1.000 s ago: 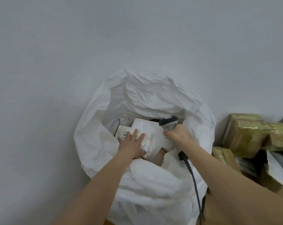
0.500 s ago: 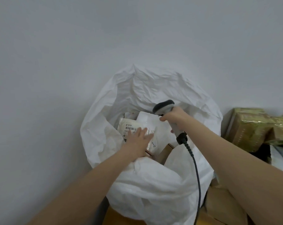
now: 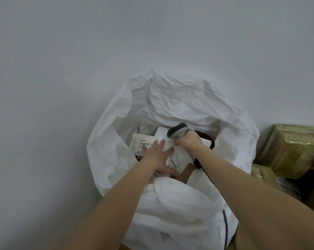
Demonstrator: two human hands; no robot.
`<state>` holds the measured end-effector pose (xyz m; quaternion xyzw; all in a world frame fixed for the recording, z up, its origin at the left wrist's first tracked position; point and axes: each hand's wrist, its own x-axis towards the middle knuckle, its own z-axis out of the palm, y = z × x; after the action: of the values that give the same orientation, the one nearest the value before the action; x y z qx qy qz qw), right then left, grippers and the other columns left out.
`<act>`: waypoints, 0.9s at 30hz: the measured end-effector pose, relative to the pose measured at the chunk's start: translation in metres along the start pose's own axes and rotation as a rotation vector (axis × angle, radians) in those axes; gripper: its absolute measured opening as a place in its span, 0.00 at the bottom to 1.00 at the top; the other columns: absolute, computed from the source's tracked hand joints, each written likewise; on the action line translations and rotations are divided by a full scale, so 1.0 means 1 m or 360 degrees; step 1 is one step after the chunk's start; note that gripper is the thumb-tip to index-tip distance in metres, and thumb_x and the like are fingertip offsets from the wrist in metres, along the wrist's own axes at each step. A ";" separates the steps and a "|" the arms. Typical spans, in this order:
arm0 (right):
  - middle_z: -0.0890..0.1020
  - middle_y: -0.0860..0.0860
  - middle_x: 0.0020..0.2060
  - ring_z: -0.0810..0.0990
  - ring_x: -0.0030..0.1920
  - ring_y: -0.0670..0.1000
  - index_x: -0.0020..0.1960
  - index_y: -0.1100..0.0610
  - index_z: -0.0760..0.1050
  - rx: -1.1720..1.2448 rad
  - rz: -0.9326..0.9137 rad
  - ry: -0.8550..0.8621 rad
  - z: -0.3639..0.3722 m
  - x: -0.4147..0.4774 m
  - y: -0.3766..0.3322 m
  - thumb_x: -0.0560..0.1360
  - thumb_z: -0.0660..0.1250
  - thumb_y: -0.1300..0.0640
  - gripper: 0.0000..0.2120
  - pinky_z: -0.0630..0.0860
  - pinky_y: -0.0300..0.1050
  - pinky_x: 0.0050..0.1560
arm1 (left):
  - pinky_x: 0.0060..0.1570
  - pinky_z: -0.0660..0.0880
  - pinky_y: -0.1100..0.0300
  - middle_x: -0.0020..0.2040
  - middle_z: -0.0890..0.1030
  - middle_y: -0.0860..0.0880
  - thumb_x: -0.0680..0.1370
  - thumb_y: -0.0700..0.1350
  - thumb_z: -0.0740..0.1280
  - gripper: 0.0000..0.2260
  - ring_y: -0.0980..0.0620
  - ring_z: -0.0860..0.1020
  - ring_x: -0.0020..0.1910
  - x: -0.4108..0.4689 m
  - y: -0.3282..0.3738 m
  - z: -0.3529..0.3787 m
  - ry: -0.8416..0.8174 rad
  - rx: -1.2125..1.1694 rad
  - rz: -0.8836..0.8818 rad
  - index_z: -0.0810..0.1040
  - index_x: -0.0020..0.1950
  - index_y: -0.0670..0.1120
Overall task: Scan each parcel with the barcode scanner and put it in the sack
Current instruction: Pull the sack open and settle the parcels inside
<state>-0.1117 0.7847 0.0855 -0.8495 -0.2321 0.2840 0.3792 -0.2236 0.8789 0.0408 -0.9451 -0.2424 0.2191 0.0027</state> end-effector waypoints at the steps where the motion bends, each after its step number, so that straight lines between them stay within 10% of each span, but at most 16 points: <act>1: 0.78 0.56 0.46 0.78 0.49 0.55 0.50 0.61 0.75 0.0028 0.0008 -0.0003 -0.002 0.006 0.000 0.71 0.72 0.59 0.11 0.76 0.49 0.49 | 0.70 0.45 0.29 0.78 0.34 0.47 0.65 0.77 0.61 0.50 0.40 0.37 0.77 0.003 -0.008 -0.002 -0.0012 -0.0026 -0.0040 0.40 0.78 0.60; 4: 0.72 0.53 0.37 0.72 0.38 0.51 0.41 0.60 0.71 0.0049 0.0021 0.0033 -0.005 0.025 0.006 0.72 0.70 0.62 0.08 0.68 0.42 0.35 | 0.71 0.49 0.33 0.79 0.36 0.47 0.68 0.76 0.58 0.46 0.41 0.40 0.78 0.011 -0.041 -0.005 -0.0020 -0.0287 -0.0222 0.42 0.78 0.60; 15: 0.73 0.50 0.39 0.73 0.41 0.49 0.49 0.60 0.72 0.0134 0.0020 0.0032 -0.006 0.033 0.017 0.71 0.73 0.61 0.11 0.68 0.42 0.36 | 0.69 0.60 0.45 0.76 0.61 0.47 0.78 0.65 0.57 0.30 0.46 0.60 0.74 0.012 -0.051 -0.009 0.0660 -0.0310 -0.0212 0.61 0.75 0.52; 19: 0.73 0.51 0.39 0.73 0.39 0.49 0.49 0.60 0.71 0.0160 -0.0039 0.0085 -0.017 0.019 0.005 0.72 0.72 0.60 0.12 0.68 0.41 0.34 | 0.71 0.50 0.37 0.79 0.52 0.48 0.75 0.64 0.62 0.35 0.45 0.52 0.77 0.004 -0.012 0.002 0.0572 -0.0009 0.0101 0.52 0.77 0.57; 23: 0.76 0.54 0.39 0.77 0.38 0.52 0.49 0.59 0.69 0.0325 -0.0068 0.0104 -0.036 -0.002 -0.005 0.72 0.72 0.61 0.12 0.78 0.50 0.45 | 0.72 0.48 0.37 0.80 0.44 0.51 0.76 0.65 0.62 0.39 0.43 0.48 0.78 -0.003 -0.035 0.000 0.0335 -0.0067 -0.0140 0.45 0.79 0.56; 27: 0.80 0.59 0.37 0.81 0.34 0.55 0.51 0.64 0.73 0.0502 0.0036 0.0029 -0.051 -0.030 -0.001 0.73 0.71 0.63 0.10 0.77 0.46 0.36 | 0.73 0.51 0.42 0.80 0.46 0.48 0.76 0.66 0.61 0.38 0.46 0.50 0.78 -0.017 -0.023 -0.016 0.0429 -0.0183 -0.0132 0.49 0.79 0.54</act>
<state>-0.1001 0.7404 0.1238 -0.7845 -0.1716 0.3136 0.5067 -0.2407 0.8933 0.0649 -0.9538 -0.2907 0.0757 -0.0100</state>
